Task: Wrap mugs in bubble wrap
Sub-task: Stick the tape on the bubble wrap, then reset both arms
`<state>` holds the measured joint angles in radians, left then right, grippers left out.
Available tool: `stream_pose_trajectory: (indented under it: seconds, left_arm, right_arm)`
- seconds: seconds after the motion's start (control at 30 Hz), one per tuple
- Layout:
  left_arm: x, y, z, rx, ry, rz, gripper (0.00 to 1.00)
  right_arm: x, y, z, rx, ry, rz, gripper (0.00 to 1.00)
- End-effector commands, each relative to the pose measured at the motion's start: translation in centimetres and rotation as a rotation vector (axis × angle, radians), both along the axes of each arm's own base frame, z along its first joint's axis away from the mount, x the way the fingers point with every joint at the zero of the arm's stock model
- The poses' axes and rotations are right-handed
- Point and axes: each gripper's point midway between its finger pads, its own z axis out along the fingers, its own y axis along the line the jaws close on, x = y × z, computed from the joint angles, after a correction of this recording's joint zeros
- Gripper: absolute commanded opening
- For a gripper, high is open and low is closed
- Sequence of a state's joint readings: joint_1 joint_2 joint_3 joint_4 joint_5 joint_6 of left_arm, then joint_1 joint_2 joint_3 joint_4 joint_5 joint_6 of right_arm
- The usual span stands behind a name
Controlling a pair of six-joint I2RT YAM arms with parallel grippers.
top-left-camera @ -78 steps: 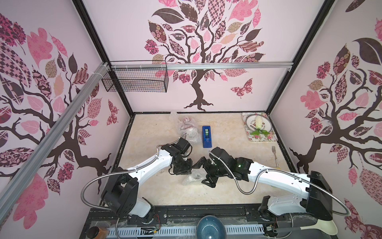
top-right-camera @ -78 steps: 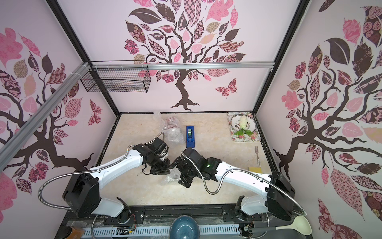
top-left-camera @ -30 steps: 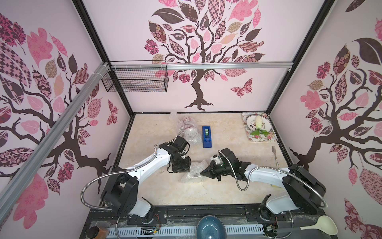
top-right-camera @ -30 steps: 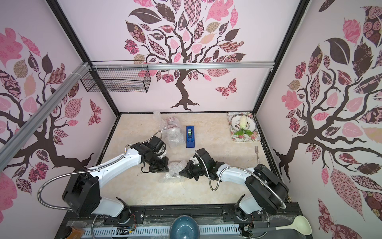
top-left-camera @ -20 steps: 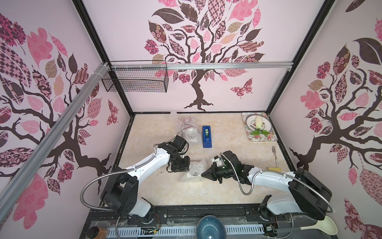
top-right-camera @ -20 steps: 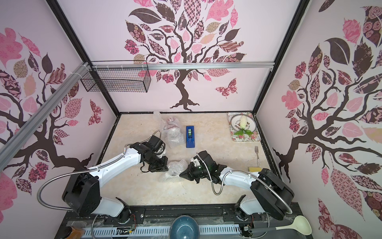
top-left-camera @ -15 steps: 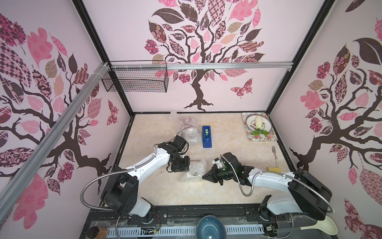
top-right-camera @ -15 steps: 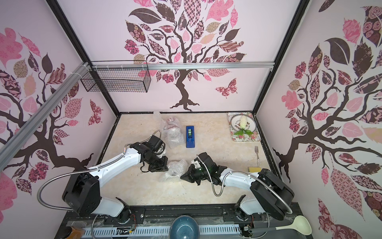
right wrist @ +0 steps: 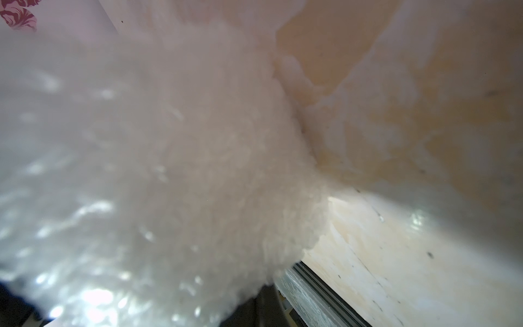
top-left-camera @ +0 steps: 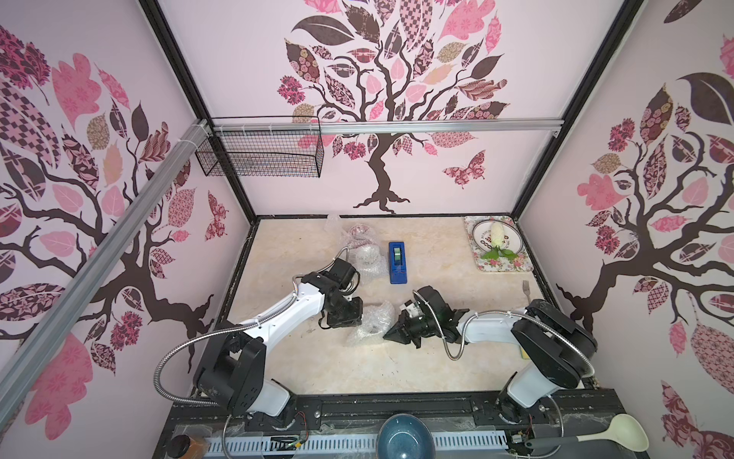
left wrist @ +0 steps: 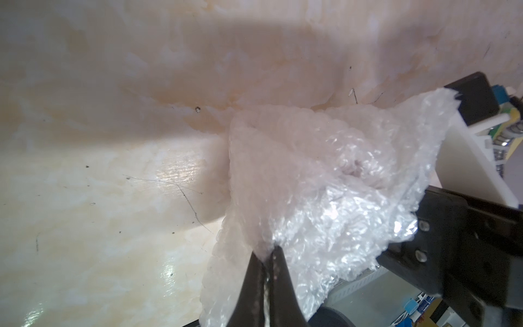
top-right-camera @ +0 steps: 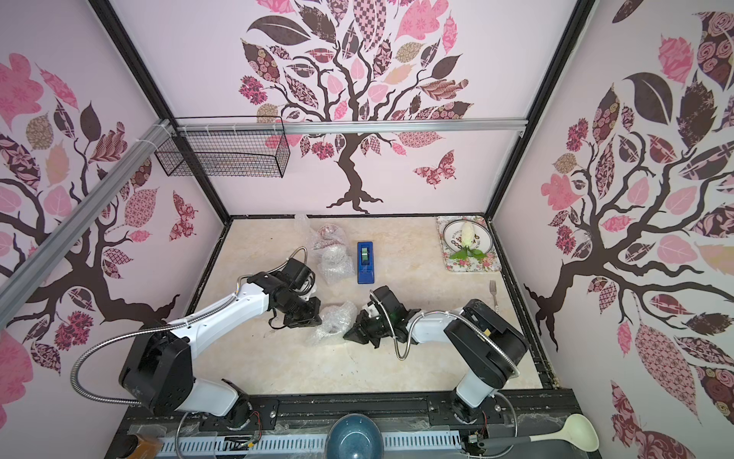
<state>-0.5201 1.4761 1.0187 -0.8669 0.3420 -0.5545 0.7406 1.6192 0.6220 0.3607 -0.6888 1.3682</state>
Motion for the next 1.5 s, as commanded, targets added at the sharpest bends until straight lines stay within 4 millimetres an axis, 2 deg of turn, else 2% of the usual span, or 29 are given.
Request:
stream_pose_trajectory:
  seconds: [0.0, 0.1, 0.17, 0.27, 0.33, 0.4, 0.5, 0.53, 0.57, 0.6, 0.67, 0.73, 0.8, 0.83, 0.87, 0.9, 0.97, 1.07, 1.1, 1.13, 1.2, 1.3, 1.33, 1.43, 1.47]
  left_arm:
    - [1.1, 1.1, 0.4, 0.020, -0.042, 0.037, 0.00]
    - [2.1, 3.0, 0.5, 0.059, -0.048, 0.083, 0.00]
    - [2.8, 4.4, 0.5, 0.084, -0.058, 0.107, 0.00]
    - [4.5, 5.8, 0.7, 0.113, -0.090, 0.134, 0.00]
    - [5.5, 5.7, 0.8, 0.099, -0.085, 0.134, 0.00]
    - [6.3, 4.5, 1.6, 0.041, -0.088, 0.116, 0.02]
    - [7.1, 3.5, 4.0, -0.017, -0.123, 0.123, 0.20]
    - [7.1, 3.5, 4.9, -0.027, -0.132, 0.129, 0.36]
    - [7.1, 3.4, 5.7, -0.035, -0.142, 0.135, 0.59]
    - [6.9, 3.6, 6.4, -0.033, -0.150, 0.140, 0.72]
    - [6.5, 4.6, 7.0, 0.000, -0.169, 0.162, 0.85]
    - [6.0, 6.5, 7.2, 0.030, -0.177, 0.197, 0.86]
    - [5.8, 9.0, 7.5, 0.057, -0.203, 0.253, 0.86]
    - [6.2, 11.1, 7.9, 0.085, -0.235, 0.299, 0.87]
    - [6.7, 13.4, 8.5, 0.120, -0.276, 0.354, 0.88]
    - [7.3, 15.5, 9.1, 0.149, -0.317, 0.407, 0.89]
    - [9.4, 20.4, 10.2, 0.283, -0.449, 0.517, 0.92]
    - [13.8, 24.4, 9.5, 0.496, -0.675, 0.510, 0.96]
    - [14.6, 25.4, 9.7, 0.544, -0.705, 0.504, 0.97]
    - [15.5, 26.0, 9.7, 0.564, -0.738, 0.486, 0.97]
    - [16.9, 26.8, 8.1, 0.551, -0.784, 0.478, 0.97]
    - [16.7, 28.8, 5.2, 0.460, -0.840, 0.599, 0.97]
    - [16.5, 28.7, 4.9, 0.425, -0.891, 0.614, 0.97]
    - [17.1, 27.0, 6.0, 0.363, -1.168, 0.582, 0.98]
    - [17.3, 26.8, 4.1, 0.349, -1.094, 0.546, 0.98]
  right_arm:
    - [0.9, 0.4, 2.5, 0.024, -0.081, 0.012, 0.00]
    - [-0.3, -1.2, 3.2, -0.070, -0.083, 0.049, 0.14]
    - [-0.9, -2.7, 3.4, -0.144, -0.078, 0.056, 0.28]
    - [-0.6, -4.9, 4.5, -0.201, -0.094, 0.028, 0.40]
    - [0.3, -5.7, 5.6, -0.199, -0.118, -0.002, 0.43]
    - [1.6, -6.5, 6.4, -0.206, -0.149, -0.025, 0.46]
    - [2.7, -7.4, 6.5, -0.240, -0.150, -0.017, 0.48]
    - [3.0, -7.7, 6.4, -0.255, -0.145, -0.014, 0.48]
    - [3.3, -7.9, 6.3, -0.268, -0.144, -0.008, 0.50]
    - [3.8, -8.3, 6.5, -0.277, -0.151, -0.007, 0.53]
    - [4.9, -9.6, 6.8, -0.326, -0.171, -0.023, 0.60]
    - [6.6, -11.8, 7.9, -0.396, -0.242, -0.065, 0.72]
    - [8.7, -15.5, 9.0, -0.502, -0.318, -0.145, 0.84]
    - [10.0, -17.9, 9.9, -0.576, -0.395, -0.193, 0.88]
    - [11.1, -21.0, 10.6, -0.725, -0.482, -0.250, 0.99]
    - [11.9, -23.4, 11.4, -0.845, -0.572, -0.299, 1.00]
    - [13.6, -26.9, 11.9, -0.991, -0.803, -0.382, 1.00]
    - [14.8, -32.3, 10.4, -1.212, -0.985, -0.487, 1.00]
    - [15.0, -33.5, 10.1, -1.248, -1.013, -0.517, 1.00]
    - [15.3, -34.2, 10.0, -1.249, -1.070, -0.526, 1.00]
    - [15.5, -34.0, 9.0, -1.265, -1.177, -0.497, 1.00]
    - [15.9, -33.8, 6.9, -1.260, -1.208, -0.481, 1.00]
    - [15.8, -33.6, 6.3, -1.253, -1.211, -0.468, 1.00]
    - [15.5, -34.3, 5.7, -1.218, -1.247, -0.559, 1.00]
    - [15.8, -34.7, 6.1, -1.207, -1.258, -0.605, 1.00]
